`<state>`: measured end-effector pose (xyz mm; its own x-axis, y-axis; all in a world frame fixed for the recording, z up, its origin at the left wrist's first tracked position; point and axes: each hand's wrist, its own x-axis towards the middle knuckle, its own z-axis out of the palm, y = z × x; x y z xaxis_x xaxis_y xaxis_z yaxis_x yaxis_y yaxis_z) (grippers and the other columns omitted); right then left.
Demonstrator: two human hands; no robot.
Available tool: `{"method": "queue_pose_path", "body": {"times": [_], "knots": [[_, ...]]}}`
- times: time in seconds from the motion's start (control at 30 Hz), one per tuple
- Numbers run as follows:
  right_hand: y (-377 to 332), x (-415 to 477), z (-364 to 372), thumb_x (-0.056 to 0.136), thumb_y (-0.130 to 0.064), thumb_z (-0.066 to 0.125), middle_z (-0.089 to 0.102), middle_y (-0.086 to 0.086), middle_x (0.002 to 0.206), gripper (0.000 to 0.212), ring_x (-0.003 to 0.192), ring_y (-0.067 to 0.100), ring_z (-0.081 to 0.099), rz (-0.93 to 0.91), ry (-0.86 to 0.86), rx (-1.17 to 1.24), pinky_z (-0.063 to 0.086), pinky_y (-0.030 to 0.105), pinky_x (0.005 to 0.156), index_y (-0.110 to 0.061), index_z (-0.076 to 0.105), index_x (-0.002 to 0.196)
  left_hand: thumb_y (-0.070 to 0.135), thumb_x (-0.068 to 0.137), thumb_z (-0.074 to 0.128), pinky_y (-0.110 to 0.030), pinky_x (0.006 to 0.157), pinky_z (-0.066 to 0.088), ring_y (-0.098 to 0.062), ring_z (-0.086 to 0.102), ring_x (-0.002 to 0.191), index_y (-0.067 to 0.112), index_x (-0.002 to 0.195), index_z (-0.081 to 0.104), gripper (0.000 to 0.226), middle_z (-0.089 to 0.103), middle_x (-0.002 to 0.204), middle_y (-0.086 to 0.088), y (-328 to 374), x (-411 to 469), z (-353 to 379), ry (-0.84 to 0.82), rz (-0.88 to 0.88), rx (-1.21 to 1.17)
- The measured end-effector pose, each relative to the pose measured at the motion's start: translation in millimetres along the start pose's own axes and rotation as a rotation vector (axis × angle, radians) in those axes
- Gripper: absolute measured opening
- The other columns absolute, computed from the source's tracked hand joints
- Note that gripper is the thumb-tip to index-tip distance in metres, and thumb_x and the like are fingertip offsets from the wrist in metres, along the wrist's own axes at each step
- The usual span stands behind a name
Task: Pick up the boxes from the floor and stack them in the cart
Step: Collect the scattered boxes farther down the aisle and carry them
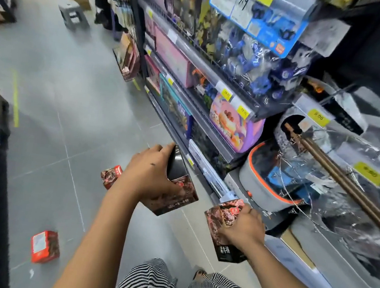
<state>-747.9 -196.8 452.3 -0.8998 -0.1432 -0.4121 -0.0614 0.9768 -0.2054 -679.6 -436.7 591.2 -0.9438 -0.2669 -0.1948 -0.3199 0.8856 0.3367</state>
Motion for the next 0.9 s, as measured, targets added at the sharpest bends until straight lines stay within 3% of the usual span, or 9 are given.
{"method": "queue_pose_path", "body": {"times": [0.23,0.43,0.57,0.63,0.9], "knots": [[7,-51,-4,0.058,-0.06,0.078,0.05,0.012,0.129,0.096,0.121,0.027,0.045,0.348,0.083,0.226,0.044,0.033,0.098,-0.007,0.038,0.127,0.061,0.057,0.078,-0.038,0.096,0.043,-0.027,0.048,0.116,0.022,0.148,0.023,0.112,0.05,0.124,-0.004,4,16,-24,-0.07,0.298,0.055],[1,-114,11,0.06,-0.056,0.076,0.048,0.012,0.132,0.098,0.124,0.028,0.044,0.539,0.219,0.239,0.04,0.033,0.103,-0.006,0.033,0.132,0.064,0.052,0.078,-0.043,0.098,0.043,-0.028,0.049,0.118,0.025,0.146,0.026,0.115,0.051,0.128,-0.005,18,14,-40,-0.054,0.576,0.14],[6,-165,26,0.053,-0.055,0.081,0.05,0.011,0.131,0.103,0.124,0.028,0.045,0.744,0.264,0.396,0.041,0.033,0.103,-0.008,0.034,0.132,0.065,0.048,0.078,-0.04,0.097,0.044,-0.027,0.049,0.119,0.025,0.138,0.037,0.107,0.051,0.128,-0.002,43,9,-35,-0.136,0.728,0.083],[11,-195,33,0.052,-0.059,0.08,0.051,0.012,0.13,0.104,0.123,0.029,0.045,0.836,0.295,0.49,0.042,0.034,0.103,-0.007,0.036,0.132,0.074,0.041,0.069,-0.04,0.095,0.044,-0.027,0.05,0.117,0.024,0.133,0.042,0.107,0.055,0.123,-0.003,61,2,-28,-0.158,0.806,0.093],[47,-329,68,0.043,-0.059,0.083,0.058,0.009,0.119,0.106,0.11,0.028,0.055,1.115,0.486,0.827,0.049,0.034,0.092,-0.008,0.043,0.126,0.067,0.053,0.078,-0.037,0.103,0.039,-0.024,0.044,0.128,0.023,0.148,0.026,0.116,0.047,0.139,-0.004,139,-73,6,-0.314,1.108,0.153]]}}
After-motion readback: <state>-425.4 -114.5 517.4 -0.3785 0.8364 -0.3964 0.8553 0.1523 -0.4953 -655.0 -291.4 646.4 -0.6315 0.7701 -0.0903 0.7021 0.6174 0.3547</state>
